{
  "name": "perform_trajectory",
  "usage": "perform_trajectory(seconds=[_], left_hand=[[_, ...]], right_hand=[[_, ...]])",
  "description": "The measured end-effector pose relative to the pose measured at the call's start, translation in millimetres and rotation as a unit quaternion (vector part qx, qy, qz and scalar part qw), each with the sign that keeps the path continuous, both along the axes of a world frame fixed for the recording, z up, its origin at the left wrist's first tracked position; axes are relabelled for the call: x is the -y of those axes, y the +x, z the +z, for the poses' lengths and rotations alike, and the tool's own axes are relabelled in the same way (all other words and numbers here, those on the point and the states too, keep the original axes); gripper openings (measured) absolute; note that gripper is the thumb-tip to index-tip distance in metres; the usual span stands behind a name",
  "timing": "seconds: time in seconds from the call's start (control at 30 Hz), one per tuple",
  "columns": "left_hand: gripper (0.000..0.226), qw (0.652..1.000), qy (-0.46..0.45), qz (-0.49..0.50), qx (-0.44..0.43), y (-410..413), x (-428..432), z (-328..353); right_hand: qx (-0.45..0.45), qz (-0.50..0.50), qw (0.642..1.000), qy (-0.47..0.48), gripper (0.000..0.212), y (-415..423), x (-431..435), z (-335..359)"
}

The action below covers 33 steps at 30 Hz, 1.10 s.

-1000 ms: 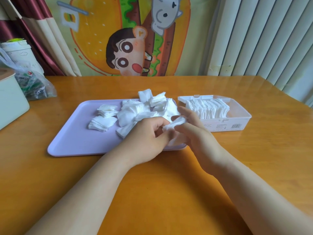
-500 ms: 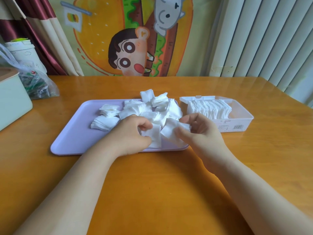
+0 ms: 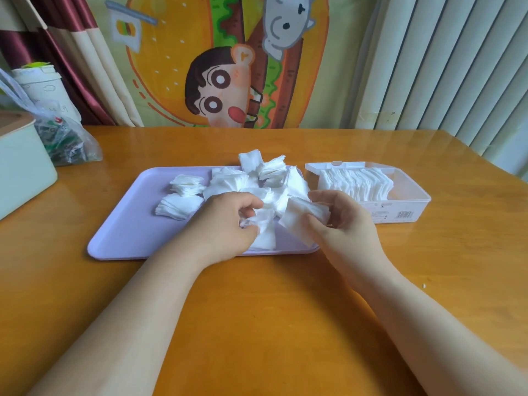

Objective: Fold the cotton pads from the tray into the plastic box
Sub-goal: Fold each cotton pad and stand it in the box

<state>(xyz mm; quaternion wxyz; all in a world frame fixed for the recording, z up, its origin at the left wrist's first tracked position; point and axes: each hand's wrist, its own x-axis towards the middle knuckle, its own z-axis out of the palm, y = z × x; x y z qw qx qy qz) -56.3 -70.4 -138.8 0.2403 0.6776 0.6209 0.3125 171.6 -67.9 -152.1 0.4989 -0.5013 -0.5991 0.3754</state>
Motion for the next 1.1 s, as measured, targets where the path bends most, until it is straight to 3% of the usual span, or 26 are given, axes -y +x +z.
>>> perform_trajectory(seconds=[0.07,0.27,0.47,0.57,0.67,0.73,0.9,1.1], left_hand=[[0.035,1.000,-0.005,-0.008,-0.018,0.6,1.0,0.8],[0.009,0.995,0.086,0.037,-0.025,2.2,0.3,2.2],[0.021,0.984,0.151,0.093,0.026,4.2,-0.7,10.3],[0.030,0.976,0.119,0.094,0.154,8.9,2.2,20.2],[0.016,0.941,-0.016,0.041,0.336,17.8,7.0,27.5],[0.012,0.924,-0.075,-0.005,0.375,25.0,10.7,26.1],[0.011,0.939,-0.104,-0.028,0.326,36.6,16.4,19.5],[0.008,0.960,-0.056,-0.012,0.273,33.6,13.6,17.3]], right_hand=[[-0.005,-0.004,1.000,-0.006,0.030,0.2,-0.3,-0.2],[0.000,-0.010,1.000,-0.014,0.027,1.0,1.0,2.9],[-0.007,-0.018,1.000,-0.022,0.028,1.3,0.2,3.4],[-0.023,-0.024,0.999,-0.033,0.029,1.1,0.2,4.9],[-0.050,-0.027,0.998,-0.038,0.029,0.9,0.5,6.6],[-0.073,-0.024,0.996,-0.038,0.029,0.3,1.4,8.4],[-0.123,-0.011,0.991,-0.052,0.041,-1.0,2.9,14.4],[-0.180,0.032,0.981,-0.068,0.033,-0.1,5.9,18.9]])
